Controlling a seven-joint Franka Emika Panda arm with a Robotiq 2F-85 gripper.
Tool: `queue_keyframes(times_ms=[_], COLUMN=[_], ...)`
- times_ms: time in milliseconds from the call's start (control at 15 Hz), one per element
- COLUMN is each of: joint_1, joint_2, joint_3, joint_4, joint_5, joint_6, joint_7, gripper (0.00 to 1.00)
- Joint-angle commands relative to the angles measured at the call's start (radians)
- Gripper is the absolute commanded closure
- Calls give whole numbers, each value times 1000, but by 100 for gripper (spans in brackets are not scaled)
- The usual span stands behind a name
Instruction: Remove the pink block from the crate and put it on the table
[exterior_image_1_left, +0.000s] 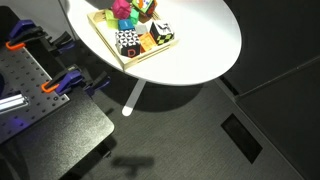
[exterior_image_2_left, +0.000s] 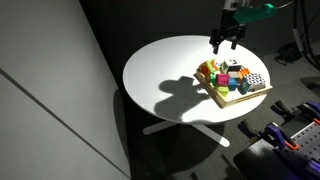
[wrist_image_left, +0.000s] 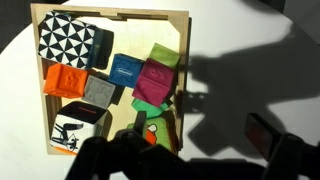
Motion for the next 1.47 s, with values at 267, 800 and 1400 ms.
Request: queue_keyframes(times_ms=[267, 800, 1400], joint_1=[8, 9, 11], joint_2=[73, 73, 150], joint_3=[-26, -28, -39], joint_4=[14, 6, 20], joint_5=[6, 2, -14], joint_6=[67, 65, 93], joint_7=[23, 3, 16], gripper=[0, 0, 0])
